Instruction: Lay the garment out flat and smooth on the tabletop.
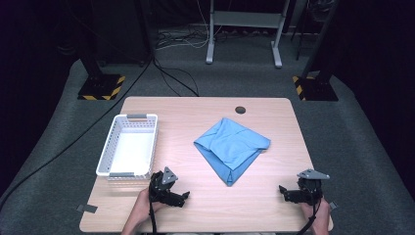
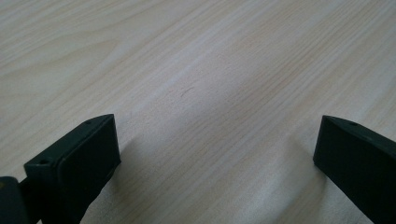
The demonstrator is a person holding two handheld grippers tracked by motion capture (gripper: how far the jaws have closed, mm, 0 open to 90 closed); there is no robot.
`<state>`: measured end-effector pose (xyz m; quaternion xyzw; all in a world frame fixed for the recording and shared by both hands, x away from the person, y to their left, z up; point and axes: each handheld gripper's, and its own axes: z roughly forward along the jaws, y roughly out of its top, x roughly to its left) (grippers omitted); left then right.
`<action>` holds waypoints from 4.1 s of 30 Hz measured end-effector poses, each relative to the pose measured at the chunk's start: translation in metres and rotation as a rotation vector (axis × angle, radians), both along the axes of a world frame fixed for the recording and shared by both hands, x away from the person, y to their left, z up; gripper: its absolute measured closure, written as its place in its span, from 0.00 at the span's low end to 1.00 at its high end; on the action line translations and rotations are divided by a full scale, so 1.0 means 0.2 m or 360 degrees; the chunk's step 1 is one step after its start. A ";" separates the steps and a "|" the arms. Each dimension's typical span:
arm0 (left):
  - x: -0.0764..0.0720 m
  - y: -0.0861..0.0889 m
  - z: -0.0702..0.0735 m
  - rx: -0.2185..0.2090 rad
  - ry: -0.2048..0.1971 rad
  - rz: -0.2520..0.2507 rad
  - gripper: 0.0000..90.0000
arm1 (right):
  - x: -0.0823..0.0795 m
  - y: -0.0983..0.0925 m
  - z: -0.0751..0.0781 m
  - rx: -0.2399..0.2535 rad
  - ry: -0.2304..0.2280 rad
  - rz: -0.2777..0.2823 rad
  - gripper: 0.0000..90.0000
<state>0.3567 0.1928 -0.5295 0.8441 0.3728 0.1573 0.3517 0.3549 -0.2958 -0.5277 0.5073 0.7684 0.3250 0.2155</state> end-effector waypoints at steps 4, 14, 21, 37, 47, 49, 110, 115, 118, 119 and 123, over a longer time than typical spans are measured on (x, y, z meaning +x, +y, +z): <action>-0.01 0.00 0.00 0.0006 -0.0005 0.0000 0.00 | 0.00 0.00 0.00 0.0003 0.0005 0.0007 0.00; 0.09 -0.12 0.10 -0.0103 -0.0072 0.0076 0.00 | 0.07 0.13 0.10 0.0074 -0.0078 0.0038 0.00; 0.19 -0.22 0.13 -0.0140 -0.0089 0.0069 0.01 | 0.18 0.28 0.16 0.0069 -0.0083 0.0143 0.01; 0.44 -0.51 0.09 -0.0150 -0.0026 0.0049 0.01 | 0.45 0.59 0.17 0.0085 -0.0030 0.0250 0.01; 0.48 -0.62 0.01 -0.0006 0.0002 0.0053 0.00 | 0.55 0.79 0.02 -0.0009 0.0047 0.0269 0.02; 0.47 -0.62 0.01 -0.0007 0.0002 0.0047 0.00 | 0.54 0.79 0.02 -0.0005 0.0037 0.0269 0.02; -0.09 -0.58 0.00 -0.0010 -0.0003 0.0049 0.01 | 0.02 0.81 0.02 -0.0014 0.0051 0.0358 0.03; -0.09 -0.58 0.00 -0.0009 -0.0002 0.0048 0.01 | 0.05 0.87 0.05 -0.0064 0.0082 0.0432 0.06; -0.09 -0.58 0.00 -0.0010 -0.0002 0.0048 0.01 | 0.07 0.92 0.07 -0.0071 0.0102 0.0473 0.06; -0.09 -0.58 0.00 -0.0010 -0.0002 0.0048 0.01 | 0.07 0.94 0.07 -0.0073 0.0108 0.0481 0.07; -0.09 -0.58 0.00 -0.0009 -0.0002 0.0048 0.01 | 0.09 0.99 0.05 -0.0111 0.0140 0.0495 0.11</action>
